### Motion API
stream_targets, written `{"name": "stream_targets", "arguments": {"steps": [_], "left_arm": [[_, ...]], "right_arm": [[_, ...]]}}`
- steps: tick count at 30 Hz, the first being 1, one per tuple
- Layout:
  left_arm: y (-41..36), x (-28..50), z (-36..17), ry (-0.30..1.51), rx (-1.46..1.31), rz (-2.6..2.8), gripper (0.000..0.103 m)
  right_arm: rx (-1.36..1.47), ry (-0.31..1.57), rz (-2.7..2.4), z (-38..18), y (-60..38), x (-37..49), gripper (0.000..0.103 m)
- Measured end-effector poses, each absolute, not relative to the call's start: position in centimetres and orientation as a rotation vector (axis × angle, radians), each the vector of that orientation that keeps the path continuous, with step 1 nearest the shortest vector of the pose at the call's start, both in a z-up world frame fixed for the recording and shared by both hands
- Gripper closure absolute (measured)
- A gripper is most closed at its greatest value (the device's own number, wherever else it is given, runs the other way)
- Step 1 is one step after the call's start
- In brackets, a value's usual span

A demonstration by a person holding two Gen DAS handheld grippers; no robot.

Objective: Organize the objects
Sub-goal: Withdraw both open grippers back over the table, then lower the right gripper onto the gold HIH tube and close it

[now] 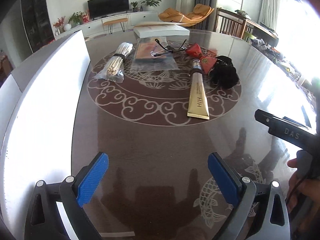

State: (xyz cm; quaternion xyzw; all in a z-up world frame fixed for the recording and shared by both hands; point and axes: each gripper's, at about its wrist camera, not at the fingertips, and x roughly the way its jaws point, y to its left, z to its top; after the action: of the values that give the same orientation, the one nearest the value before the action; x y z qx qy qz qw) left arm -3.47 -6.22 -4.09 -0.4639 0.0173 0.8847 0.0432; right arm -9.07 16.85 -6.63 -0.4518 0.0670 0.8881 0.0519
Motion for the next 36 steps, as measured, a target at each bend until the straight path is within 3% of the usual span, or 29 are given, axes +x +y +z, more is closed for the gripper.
{"name": "stream_targets", "arguments": {"steps": [13,36], "left_arm": [[-6.6,-4.4,-6.3,0.075,-1.438,2.712,0.001],[-7.2,-4.1,-6.5,0.078,-1.431,2.709,0.000]], "right_arm": [[-1.402,0.277,2.683,-7.1,17.5,-9.1,0.000],[-1.406,0.218,2.684,-7.2,16.9,-9.0,0.000]]}}
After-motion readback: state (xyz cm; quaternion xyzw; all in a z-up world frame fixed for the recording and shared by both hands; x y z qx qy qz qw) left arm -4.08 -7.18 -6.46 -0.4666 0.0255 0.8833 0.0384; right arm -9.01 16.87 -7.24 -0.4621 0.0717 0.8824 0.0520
